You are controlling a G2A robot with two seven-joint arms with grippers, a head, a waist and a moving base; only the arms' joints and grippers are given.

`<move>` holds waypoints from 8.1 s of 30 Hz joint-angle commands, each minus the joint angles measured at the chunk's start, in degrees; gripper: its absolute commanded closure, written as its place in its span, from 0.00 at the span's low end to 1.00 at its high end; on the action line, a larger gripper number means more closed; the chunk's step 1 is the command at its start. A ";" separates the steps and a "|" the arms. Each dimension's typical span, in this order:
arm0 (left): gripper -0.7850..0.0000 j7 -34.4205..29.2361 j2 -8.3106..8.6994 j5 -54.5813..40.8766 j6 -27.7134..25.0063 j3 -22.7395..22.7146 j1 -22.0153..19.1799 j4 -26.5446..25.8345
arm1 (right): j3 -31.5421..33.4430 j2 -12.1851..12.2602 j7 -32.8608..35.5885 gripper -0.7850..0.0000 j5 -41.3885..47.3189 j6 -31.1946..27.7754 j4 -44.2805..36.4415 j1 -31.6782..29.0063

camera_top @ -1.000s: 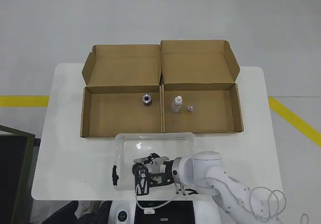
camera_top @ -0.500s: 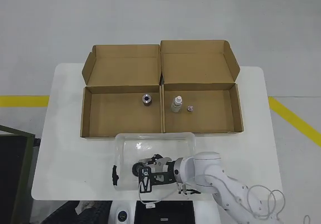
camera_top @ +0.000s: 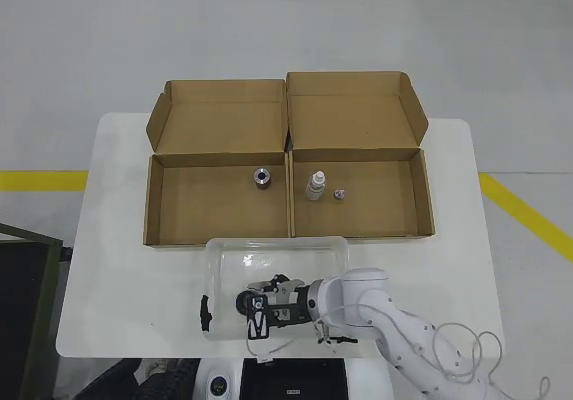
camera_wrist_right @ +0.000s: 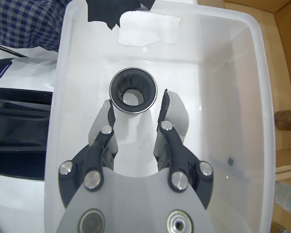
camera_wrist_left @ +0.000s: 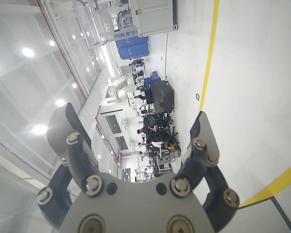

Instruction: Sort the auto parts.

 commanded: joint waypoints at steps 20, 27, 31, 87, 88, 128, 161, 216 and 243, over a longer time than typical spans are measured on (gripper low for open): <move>0.00 0.00 0.00 0.00 0.00 0.00 0.00 0.00 | -5.87 -1.92 -0.74 0.41 2.31 2.51 6.20 5.99; 0.00 0.00 0.00 0.00 0.00 0.00 0.00 0.00 | -7.53 -2.66 -1.02 0.40 3.37 2.92 8.27 7.94; 0.00 0.00 0.00 0.00 0.00 0.00 0.00 0.00 | -8.64 -3.13 -1.13 0.42 3.95 3.06 9.76 8.87; 0.00 0.00 0.00 0.00 0.00 0.00 0.00 0.00 | 17.32 2.96 -17.32 1.00 20.36 -1.10 -6.92 -2.15; 0.00 0.00 0.00 0.00 0.00 0.00 0.00 0.00 | 17.62 3.04 -17.61 1.00 20.72 -1.24 -6.93 -2.32; 0.00 0.00 0.00 0.00 0.00 0.00 0.00 0.00 | 9.66 1.66 -13.24 1.00 21.16 7.56 5.61 11.87; 0.00 0.00 0.00 0.00 0.00 0.00 0.00 0.00 | -5.83 -4.85 -5.64 0.91 15.09 15.13 26.08 27.82; 0.00 0.00 0.00 0.00 0.00 0.00 0.00 0.00 | 15.36 0.24 -13.62 0.09 7.51 8.54 -0.58 4.76; 0.00 0.00 0.00 0.00 0.00 0.00 0.00 0.00 | 47.34 5.66 -42.75 0.00 -0.25 5.55 -11.83 -27.87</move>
